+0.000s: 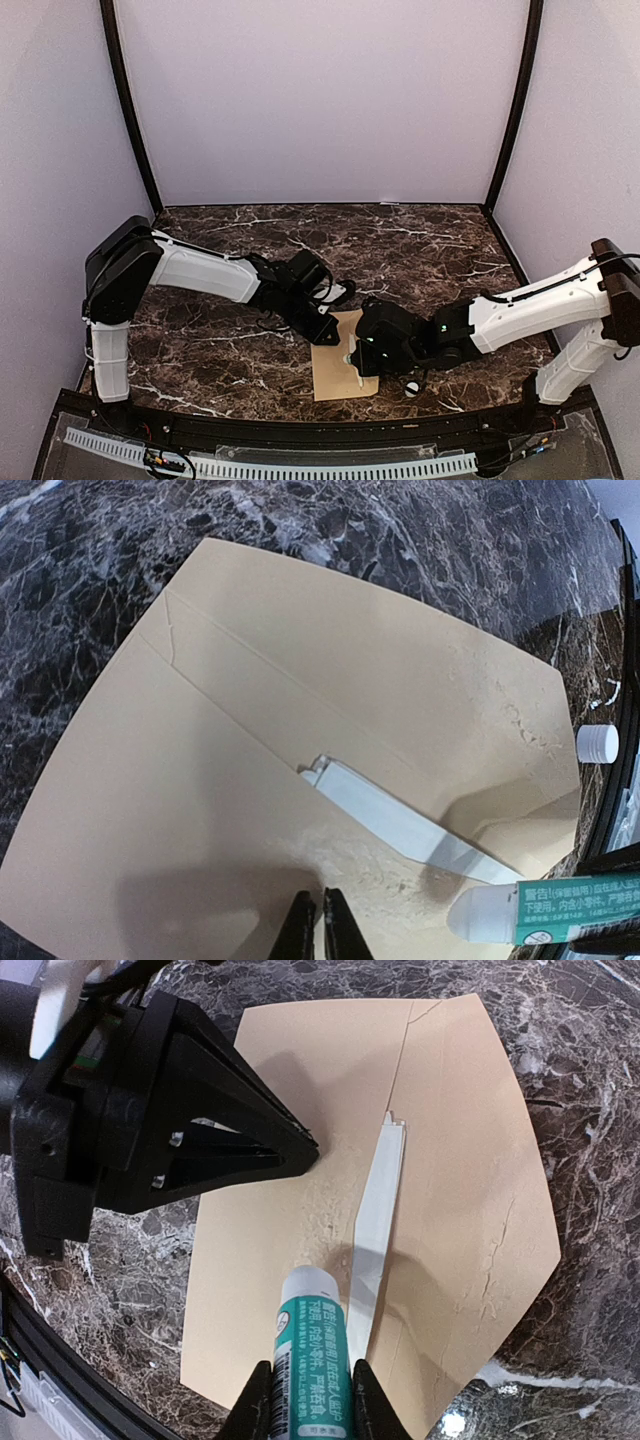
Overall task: Place the letter into the envelope and seal it
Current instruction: Paint the envelope at the center of the board.
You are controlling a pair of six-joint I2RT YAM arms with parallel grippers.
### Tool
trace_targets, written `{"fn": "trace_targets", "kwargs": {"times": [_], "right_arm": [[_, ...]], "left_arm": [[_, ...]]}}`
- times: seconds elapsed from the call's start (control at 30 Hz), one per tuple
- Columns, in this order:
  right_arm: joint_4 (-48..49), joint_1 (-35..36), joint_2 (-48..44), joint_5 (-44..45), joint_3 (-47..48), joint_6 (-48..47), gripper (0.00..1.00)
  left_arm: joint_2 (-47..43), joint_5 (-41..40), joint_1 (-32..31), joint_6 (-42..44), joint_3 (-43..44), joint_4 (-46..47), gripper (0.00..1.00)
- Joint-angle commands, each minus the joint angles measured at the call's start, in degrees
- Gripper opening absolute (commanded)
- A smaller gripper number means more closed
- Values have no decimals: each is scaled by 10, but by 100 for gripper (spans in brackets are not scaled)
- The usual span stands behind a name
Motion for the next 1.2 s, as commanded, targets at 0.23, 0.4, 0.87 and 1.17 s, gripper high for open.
{"fn": "trace_targets", "kwargs": {"times": [0.23,0.4,0.87,1.17], "right_arm": [[12,-7,31,18,22,11,0],[-12,-7,53,24,35,20,0],[-49,-13,68,66,46,58,0],[-14,-21,70,59,32,52,0]], "left_arm": [[16,-3,-3,4,11,-41,5],[17,-5,-3,7,15,-46,5],[23,-9,-3,18,20,-56,4],[29,-2,-3,20,21,-58,3]]}}
